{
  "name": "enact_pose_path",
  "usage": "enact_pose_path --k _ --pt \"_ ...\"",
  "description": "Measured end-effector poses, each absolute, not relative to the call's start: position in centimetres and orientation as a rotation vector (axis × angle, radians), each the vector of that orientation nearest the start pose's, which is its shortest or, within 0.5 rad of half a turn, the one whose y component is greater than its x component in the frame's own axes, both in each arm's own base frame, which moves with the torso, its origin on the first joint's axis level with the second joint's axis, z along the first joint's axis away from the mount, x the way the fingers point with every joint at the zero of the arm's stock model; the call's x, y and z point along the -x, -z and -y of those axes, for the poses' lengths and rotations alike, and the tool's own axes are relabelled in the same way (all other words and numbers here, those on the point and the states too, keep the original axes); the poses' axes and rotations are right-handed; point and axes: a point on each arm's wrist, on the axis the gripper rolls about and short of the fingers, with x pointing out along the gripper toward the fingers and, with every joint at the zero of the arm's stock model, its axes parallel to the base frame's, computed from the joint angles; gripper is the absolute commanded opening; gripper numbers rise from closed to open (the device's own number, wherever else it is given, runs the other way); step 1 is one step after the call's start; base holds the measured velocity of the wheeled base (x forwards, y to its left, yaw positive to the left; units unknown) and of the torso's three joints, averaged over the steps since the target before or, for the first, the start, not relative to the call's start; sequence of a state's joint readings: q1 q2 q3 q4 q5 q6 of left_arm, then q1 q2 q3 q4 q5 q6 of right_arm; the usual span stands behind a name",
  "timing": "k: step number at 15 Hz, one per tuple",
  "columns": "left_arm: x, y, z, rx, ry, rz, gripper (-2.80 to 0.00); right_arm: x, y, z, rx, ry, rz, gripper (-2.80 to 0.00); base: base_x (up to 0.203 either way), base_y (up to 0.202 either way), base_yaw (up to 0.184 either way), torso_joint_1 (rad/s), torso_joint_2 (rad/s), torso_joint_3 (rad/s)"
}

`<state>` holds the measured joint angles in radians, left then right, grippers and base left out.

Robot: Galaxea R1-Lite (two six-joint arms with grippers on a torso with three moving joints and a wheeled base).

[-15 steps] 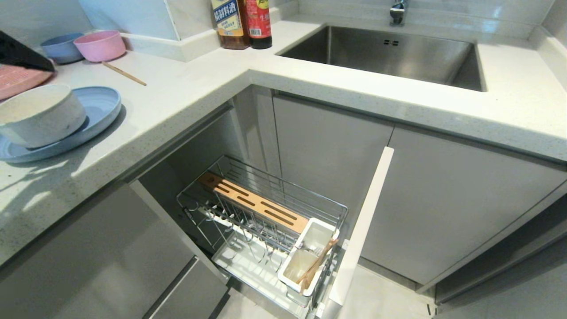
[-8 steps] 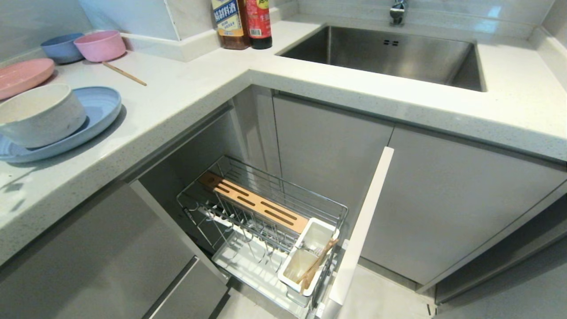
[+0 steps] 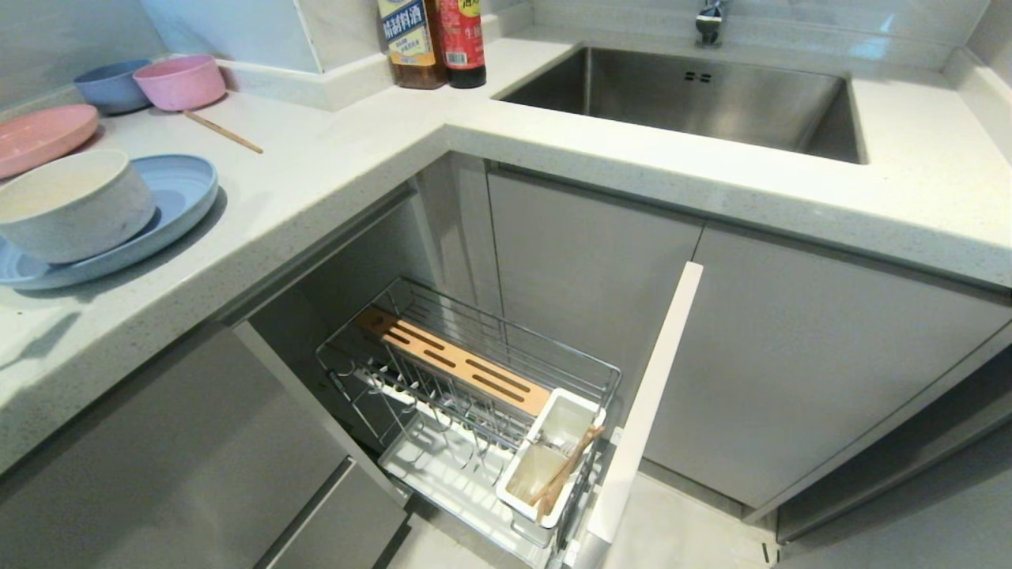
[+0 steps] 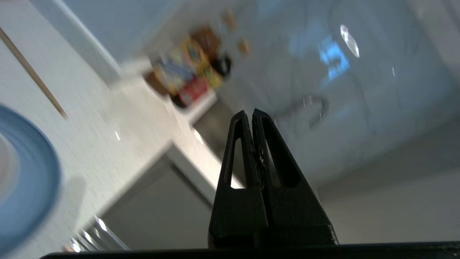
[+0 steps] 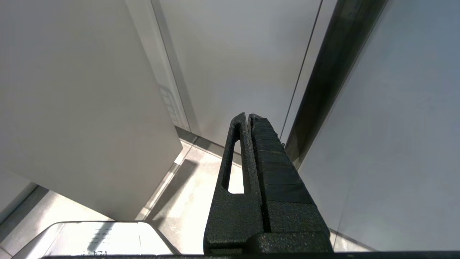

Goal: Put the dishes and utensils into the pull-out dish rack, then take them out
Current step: Take the fork out of the cupboard

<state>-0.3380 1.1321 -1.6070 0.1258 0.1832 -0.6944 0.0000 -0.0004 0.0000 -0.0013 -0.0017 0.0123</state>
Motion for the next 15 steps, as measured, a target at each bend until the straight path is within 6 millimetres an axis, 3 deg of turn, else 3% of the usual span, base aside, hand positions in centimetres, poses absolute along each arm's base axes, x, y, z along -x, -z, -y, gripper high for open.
enact_pose_path --k 4,9,11,15 --pt "-13.0 -41.5 7.7 0.707 0.346 -0.083 -2.8 2.3 -7.6 0.0 -0.012 0.002 0.002 -2.8 0.0 0.0 0.0 0.0 0.0 0.0" --pt "-17.8 -35.3 14.3 0.607 0.185 -0.403 -2.8 2.3 -7.6 0.0 -0.012 0.002 0.002 -2.8 0.0 0.0 0.0 0.0 0.0 0.0" --pt "-18.7 -33.1 17.2 0.641 0.171 -0.492 -2.8 2.3 -7.6 0.0 -0.012 0.001 0.002 -2.8 0.0 0.0 0.0 0.0 0.0 0.0" --pt "-18.6 -28.5 22.8 0.644 0.164 -0.602 -2.8 2.3 -7.6 0.0 -0.012 0.002 0.002 -2.8 0.0 0.0 0.0 0.0 0.0 0.0"
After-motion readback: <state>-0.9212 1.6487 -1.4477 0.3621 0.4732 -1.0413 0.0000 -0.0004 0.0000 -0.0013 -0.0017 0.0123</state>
